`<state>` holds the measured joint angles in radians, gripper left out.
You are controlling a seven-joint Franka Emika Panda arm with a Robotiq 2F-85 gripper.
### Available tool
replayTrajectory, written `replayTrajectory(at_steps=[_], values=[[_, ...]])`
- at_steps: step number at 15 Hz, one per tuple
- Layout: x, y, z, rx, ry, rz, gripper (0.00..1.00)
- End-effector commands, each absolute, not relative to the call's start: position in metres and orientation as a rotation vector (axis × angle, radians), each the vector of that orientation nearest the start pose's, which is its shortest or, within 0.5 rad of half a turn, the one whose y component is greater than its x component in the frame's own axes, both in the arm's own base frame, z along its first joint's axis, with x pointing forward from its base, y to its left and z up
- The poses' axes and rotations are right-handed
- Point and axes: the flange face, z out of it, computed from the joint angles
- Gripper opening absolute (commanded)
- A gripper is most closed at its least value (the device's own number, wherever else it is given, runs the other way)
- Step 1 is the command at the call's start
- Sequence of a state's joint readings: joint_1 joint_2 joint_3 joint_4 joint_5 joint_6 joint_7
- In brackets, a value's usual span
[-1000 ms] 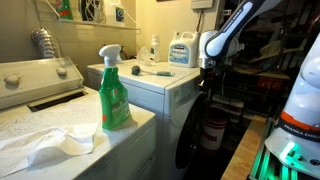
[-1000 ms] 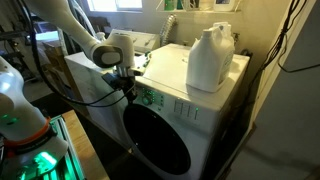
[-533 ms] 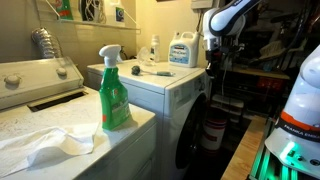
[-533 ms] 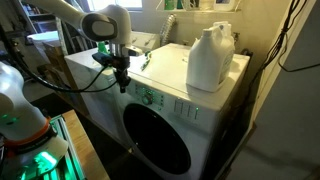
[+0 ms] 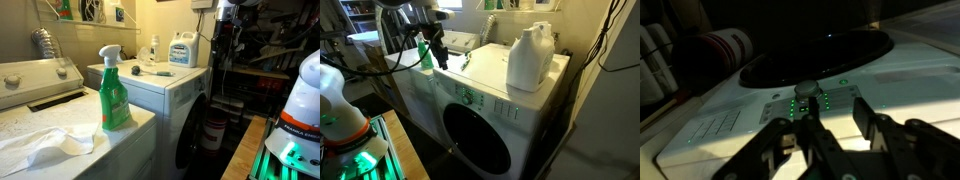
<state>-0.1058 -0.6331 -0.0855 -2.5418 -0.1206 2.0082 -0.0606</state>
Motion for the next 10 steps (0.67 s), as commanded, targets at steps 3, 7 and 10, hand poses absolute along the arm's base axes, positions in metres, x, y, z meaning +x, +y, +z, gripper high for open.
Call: replayTrajectory(at_steps=[3,7,10], values=[[0.323,-0.081,0.537,-3.199,0.112,-0.369,0.89],[0.326,-0.078,0.551,-3.193,0.12,-0.428,0.93],[0.317,-0.076,0.562,-3.187,0.121,-0.483,1.0]])
